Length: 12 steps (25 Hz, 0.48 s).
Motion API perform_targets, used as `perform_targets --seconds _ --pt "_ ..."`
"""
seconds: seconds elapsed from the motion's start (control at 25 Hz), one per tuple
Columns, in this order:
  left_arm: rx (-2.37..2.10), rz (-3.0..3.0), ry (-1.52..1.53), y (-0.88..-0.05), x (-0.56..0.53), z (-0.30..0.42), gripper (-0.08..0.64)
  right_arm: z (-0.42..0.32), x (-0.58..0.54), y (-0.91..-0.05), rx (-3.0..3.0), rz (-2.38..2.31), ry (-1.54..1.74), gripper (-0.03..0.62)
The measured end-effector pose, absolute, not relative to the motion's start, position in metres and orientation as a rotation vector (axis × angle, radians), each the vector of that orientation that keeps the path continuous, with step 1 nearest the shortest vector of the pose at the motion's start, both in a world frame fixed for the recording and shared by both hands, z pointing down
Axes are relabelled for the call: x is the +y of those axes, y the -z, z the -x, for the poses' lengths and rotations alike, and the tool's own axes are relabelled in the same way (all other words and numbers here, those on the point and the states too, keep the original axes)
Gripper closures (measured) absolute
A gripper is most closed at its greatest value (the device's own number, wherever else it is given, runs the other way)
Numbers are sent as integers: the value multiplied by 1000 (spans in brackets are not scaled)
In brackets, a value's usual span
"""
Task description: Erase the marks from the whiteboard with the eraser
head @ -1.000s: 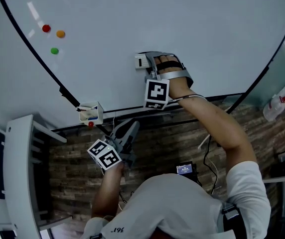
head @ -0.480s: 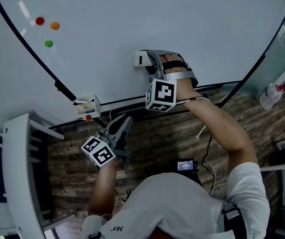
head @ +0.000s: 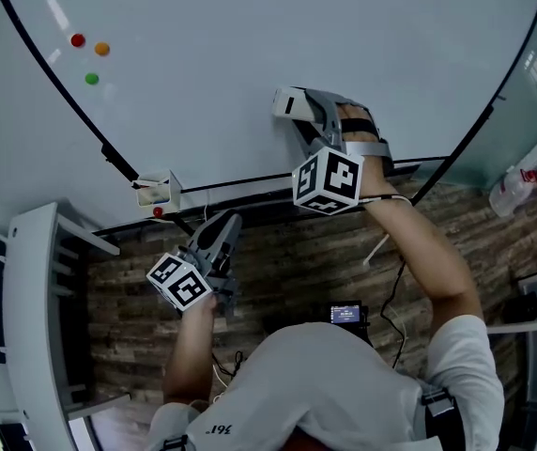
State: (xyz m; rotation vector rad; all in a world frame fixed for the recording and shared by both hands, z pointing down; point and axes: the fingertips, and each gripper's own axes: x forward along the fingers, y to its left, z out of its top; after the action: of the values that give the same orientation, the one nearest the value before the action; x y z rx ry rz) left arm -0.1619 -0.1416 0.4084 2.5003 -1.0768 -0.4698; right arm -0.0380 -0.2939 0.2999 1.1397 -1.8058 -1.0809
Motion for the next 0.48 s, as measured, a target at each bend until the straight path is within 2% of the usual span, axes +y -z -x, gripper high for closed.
perform_targets --seconds 0.48 --pt "-1049 -2532 465 -399 -111 84 523 -62 -241 -288 -1937 -1271 976 339"
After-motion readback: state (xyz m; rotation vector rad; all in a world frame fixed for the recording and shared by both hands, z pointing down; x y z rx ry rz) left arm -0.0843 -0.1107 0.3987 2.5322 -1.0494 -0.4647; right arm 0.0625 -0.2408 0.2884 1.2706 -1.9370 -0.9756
